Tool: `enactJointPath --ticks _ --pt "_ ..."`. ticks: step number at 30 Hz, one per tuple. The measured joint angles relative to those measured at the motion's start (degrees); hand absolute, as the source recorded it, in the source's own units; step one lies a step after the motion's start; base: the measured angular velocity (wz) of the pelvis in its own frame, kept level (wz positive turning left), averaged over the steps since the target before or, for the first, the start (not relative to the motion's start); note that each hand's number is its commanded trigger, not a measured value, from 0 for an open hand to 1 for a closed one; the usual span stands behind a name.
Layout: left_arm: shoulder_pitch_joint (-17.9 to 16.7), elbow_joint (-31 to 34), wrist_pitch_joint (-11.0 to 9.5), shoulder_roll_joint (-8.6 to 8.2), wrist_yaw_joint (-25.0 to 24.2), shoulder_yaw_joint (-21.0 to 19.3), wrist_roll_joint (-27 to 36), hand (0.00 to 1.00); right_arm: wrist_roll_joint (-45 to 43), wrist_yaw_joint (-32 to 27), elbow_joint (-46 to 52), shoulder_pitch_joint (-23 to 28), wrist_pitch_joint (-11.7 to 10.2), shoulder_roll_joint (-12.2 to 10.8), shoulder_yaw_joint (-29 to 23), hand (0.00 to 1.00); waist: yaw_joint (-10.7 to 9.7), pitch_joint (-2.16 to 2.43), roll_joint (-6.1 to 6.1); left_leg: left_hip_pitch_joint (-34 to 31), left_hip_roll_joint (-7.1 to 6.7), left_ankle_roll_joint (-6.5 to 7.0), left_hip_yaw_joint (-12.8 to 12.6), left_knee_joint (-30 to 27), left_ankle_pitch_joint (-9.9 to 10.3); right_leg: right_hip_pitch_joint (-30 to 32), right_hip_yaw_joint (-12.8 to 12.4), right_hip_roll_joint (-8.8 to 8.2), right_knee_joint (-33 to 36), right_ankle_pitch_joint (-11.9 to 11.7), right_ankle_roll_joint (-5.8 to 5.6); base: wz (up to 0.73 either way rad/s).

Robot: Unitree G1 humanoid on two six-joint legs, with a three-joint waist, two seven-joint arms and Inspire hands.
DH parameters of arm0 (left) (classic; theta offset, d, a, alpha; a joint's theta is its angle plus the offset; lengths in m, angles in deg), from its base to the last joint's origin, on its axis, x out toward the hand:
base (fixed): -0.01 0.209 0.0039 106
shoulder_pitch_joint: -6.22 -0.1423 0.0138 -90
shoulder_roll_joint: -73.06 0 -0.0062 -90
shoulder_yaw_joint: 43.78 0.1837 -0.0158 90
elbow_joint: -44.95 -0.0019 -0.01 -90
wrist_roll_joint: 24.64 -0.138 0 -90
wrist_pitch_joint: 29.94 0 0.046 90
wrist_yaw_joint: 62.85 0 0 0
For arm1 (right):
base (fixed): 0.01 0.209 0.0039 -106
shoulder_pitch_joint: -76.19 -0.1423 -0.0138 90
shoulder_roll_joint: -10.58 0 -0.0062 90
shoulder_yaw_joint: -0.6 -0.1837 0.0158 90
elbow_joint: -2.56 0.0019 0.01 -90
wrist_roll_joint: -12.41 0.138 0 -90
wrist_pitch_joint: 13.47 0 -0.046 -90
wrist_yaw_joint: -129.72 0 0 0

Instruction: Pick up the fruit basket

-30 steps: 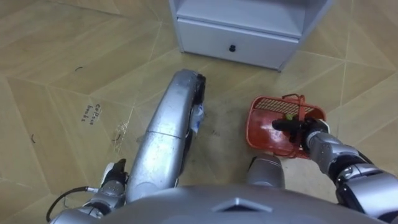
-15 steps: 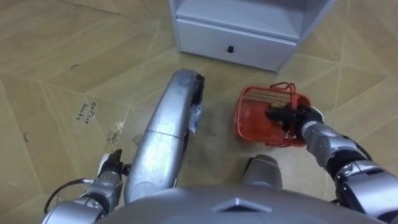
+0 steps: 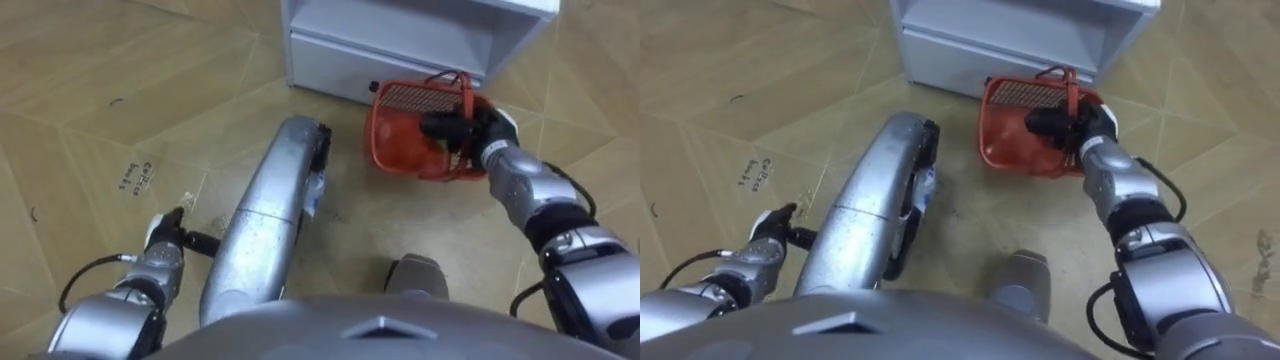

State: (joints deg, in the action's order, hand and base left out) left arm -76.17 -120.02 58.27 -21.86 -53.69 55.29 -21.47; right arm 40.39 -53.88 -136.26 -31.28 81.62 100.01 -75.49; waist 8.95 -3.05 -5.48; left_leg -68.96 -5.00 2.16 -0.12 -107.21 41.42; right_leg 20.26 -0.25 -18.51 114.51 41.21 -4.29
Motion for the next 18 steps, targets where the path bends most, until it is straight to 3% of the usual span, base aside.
enactJointPath --ticks 2,3,5,7,8,10,11,15,16,17,18 --pt "-1.3 2.0 1.0 0.18 -0.1 -0.9 -0.5 0.00 0.1 0.7 1.7 0.0 0.1 0.0 0.1 1.00 1.3 0.36 -0.46 3.7 1.83 0.47 -0.8 6.5 -0.9 -0.5 0.6 -0.46 -9.0 -0.2 -0.32 -0.67" --pt "-2.1 3.3 1.5 0.26 -0.2 -1.7 -0.6 0.00 0.5 0.8 3.3 -0.3 0.2 0.0 0.1 1.00 2.0 0.40 -0.50 6.8 2.81 0.67 -1.5 11.3 -1.8 -1.6 1.3 -0.46 -16.1 -0.7 -1.39 -0.62" --pt "-3.2 5.3 2.4 0.44 -0.3 -3.9 -1.1 0.00 0.5 1.3 5.2 -0.4 0.2 0.0 0.1 1.00 1.8 0.52 -0.46 11.6 3.29 1.27 -2.0 18.8 -3.7 -4.6 3.0 -0.50 -27.1 -2.9 -2.35 -0.52" --pt "-5.0 9.5 2.9 0.88 -0.3 -6.5 -1.5 0.00 -1.2 1.8 7.3 -0.2 0.3 0.0 0.1 1.00 2.0 0.68 -0.56 18.4 3.39 1.62 -2.8 28.8 -6.2 -7.8 3.6 -0.32 -39.1 -9.4 -2.08 -0.45" --pt "-5.4 10.2 2.9 0.98 -0.3 -6.9 -1.5 0.00 -1.3 1.8 8.0 -0.1 0.3 0.1 0.1 1.00 2.1 0.69 -0.57 20.0 3.39 1.88 -3.0 31.3 -7.0 -8.5 3.7 -0.24 -41.8 -11.5 -2.07 -0.43" --pt "-6.3 12.1 2.6 1.53 -0.3 -8.0 -1.6 0.00 -1.3 2.6 10.9 0.8 0.3 0.2 0.1 1.00 2.5 0.81 -0.59 26.8 3.24 2.07 -2.8 40.4 -9.5 -11.1 3.9 -0.13 -50.2 -20.3 -1.65 -0.46" --pt "-6.4 12.1 2.6 1.62 -0.3 -8.4 -1.6 0.00 -1.4 2.9 11.7 1.1 0.3 0.2 0.1 1.00 2.5 0.81 -0.58 28.5 3.11 2.13 -2.6 42.3 -10.0 -11.7 3.8 -0.09 -51.7 -21.7 -1.61 -0.52" --pt "-9.9 12.5 2.6 1.87 -0.2 -9.0 -1.6 0.00 -3.1 4.1 17.8 4.3 0.2 0.3 0.2 1.00 2.4 1.31 0.23 38.8 1.40 0.23 4.8 51.4 -11.8 -9.9 6.1 0.61 -56.6 -18.5 -1.15 -0.64" --pt "-11.6 12.6 2.9 1.86 -0.6 -9.0 -1.6 0.00 -3.6 4.2 20.1 6.0 0.2 0.4 0.2 1.00 2.0 2.17 0.76 40.3 1.32 -0.52 6.9 51.5 -12.2 -10.2 7.1 0.89 -59.1 -17.5 -1.58 -0.57" --pt "-12.3 12.6 3.1 2.00 -0.9 -9.1 -1.6 0.00 -3.7 4.2 21.0 6.6 0.2 0.4 0.2 1.00 2.0 2.42 0.79 40.7 1.34 -0.89 7.6 50.7 -12.5 -11.0 7.3 1.45 -60.5 -17.5 -1.91 -0.52" --pt "-13.0 12.7 3.8 2.19 -1.5 -9.1 -1.6 0.00 -3.8 3.9 22.4 7.1 0.1 0.0 0.2 1.00 2.3 1.48 0.92 38.7 1.98 0.45 6.6 43.2 -15.9 -14.5 6.0 3.80 -63.3 -17.8 -2.70 -0.21"
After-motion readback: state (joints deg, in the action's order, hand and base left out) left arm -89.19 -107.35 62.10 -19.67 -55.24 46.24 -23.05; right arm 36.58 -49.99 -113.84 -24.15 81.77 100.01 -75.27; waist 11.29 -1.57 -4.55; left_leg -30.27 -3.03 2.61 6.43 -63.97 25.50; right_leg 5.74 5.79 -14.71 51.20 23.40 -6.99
